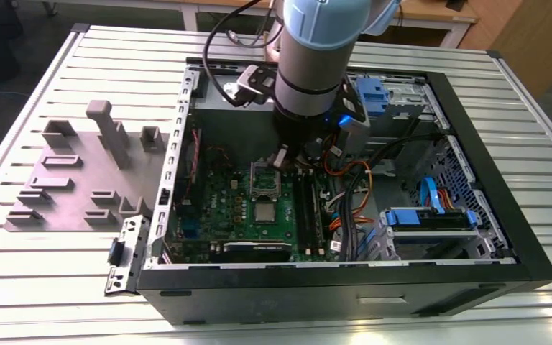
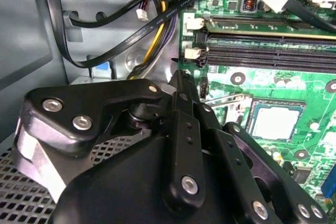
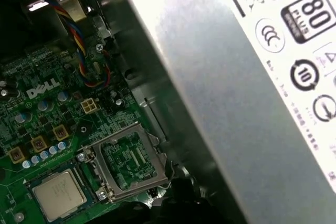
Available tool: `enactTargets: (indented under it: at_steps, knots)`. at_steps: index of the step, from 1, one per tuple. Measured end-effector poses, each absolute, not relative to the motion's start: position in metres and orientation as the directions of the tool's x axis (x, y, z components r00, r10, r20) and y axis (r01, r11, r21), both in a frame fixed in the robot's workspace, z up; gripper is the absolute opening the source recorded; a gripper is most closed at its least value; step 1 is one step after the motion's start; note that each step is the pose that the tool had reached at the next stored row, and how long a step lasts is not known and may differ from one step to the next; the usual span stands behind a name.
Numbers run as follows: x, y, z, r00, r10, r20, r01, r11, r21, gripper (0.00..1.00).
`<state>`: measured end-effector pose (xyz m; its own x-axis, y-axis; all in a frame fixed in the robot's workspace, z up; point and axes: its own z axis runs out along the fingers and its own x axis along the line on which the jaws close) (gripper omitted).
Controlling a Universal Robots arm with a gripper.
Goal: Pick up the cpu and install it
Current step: 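Close the cpu cover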
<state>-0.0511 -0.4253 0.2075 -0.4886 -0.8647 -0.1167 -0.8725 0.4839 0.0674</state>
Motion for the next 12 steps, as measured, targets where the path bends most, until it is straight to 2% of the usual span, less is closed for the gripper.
enactTargets:
  at_steps: [12]
  knots:
    - [-0.0544,-0.4254,0.2164,-0.489,-0.865,-0.117,-0.873,0.484,0.067,0.11]
